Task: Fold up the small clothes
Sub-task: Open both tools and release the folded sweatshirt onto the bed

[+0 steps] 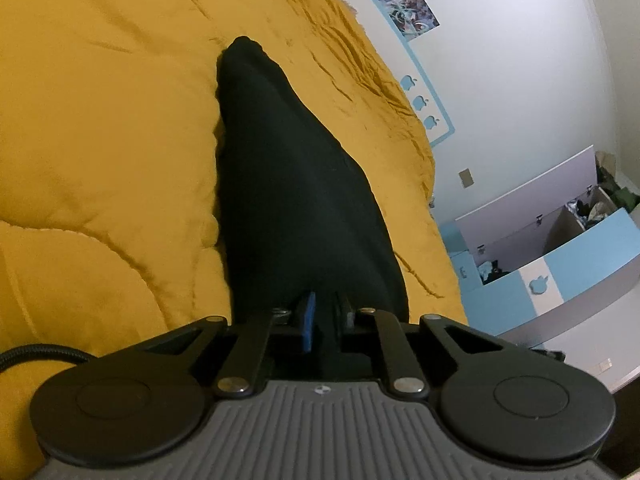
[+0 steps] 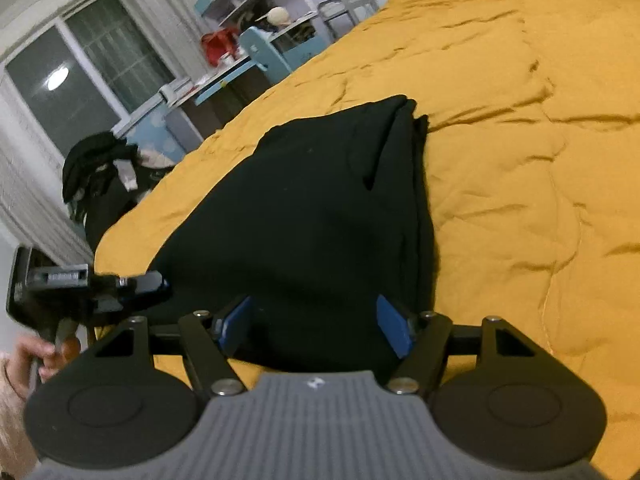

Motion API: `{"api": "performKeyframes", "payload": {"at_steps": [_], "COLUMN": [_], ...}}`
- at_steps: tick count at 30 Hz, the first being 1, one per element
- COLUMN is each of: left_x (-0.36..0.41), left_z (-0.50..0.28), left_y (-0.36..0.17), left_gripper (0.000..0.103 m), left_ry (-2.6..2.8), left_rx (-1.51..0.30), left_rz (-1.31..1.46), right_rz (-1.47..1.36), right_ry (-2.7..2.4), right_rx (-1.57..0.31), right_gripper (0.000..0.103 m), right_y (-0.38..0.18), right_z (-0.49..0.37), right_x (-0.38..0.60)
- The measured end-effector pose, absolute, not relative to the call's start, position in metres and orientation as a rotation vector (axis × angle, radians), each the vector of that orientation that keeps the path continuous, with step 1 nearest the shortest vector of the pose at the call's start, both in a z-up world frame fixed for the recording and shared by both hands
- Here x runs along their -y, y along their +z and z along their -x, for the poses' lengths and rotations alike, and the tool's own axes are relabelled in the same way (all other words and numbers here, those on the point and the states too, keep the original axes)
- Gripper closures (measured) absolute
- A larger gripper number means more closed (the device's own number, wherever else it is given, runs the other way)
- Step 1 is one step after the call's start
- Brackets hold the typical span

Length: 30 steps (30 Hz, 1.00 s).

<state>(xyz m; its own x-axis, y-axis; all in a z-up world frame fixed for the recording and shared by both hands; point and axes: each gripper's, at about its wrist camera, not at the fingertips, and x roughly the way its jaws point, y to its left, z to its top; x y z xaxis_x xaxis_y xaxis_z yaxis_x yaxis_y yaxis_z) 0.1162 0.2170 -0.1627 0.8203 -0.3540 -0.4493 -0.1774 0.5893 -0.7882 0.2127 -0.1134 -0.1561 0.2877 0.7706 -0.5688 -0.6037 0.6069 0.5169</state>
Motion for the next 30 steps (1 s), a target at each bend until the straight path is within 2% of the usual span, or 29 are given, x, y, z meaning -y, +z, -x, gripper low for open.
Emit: {"api": "performKeyframes", "payload": {"at_steps": [1,2,3,6,8,12,15,22,30], "left_x": [-0.215,-0.214,-0.207,-0.189,-0.176,-0.148,-0.124,-0.081,-0.062], "left_z": [-0.110,-0.111,-0.107,-0.099,-0.094,-0.085,-0.080,-0.059,-0.038], "left_y": [-0.161,-0.155,-0.149,-0.117,-0.094,-0.053,-0.034,-0.020,-0.009], "left_gripper": [0.083,0.075,0.073,0.053,0.032,0.027,0.025,0.025,0.018], "left_ry": [-0.107,-0.105,-0.105,-0.080,-0.037,0.073,0.168,0.270,0.314], "left_rx": [-0.630,-0.638,-0.635,-0.608,-0.603,-0.608,-0.645,-0.683,-0.667], "left_rz": [0.951,0.953,0.941,0.838,0.774,0.665,0.569,0.408,0.380], "right_rz": [-0.246,-0.270,-0.301,-0.329,-0.290,-0.088,0.023,0.091,0.133], "right_ry": [0.915,0.899,0.875,0.820,0.775,0.625,0.553,0.513,0.504], "right_rx": [-0.901,-0.913,-0.927,-0.924,-0.872,-0.737,-0.710,-0.709,-0.692], "right_gripper": [0.038,0.037,0.033,0.022,0.022,0.021,0.021,0.021,0.021], "right_y": [-0.156,-0.153,-0.150,-0.129,-0.110,-0.069,-0.046,-0.019,-0.004], "right_z": [-0.214,-0.214,-0.214,-0.205,-0.192,-0.158,-0.134,-0.084,-0.044], "right_x": [0.114,0.114,0.114,0.109,0.104,0.087,0.073,0.057,0.056]}}
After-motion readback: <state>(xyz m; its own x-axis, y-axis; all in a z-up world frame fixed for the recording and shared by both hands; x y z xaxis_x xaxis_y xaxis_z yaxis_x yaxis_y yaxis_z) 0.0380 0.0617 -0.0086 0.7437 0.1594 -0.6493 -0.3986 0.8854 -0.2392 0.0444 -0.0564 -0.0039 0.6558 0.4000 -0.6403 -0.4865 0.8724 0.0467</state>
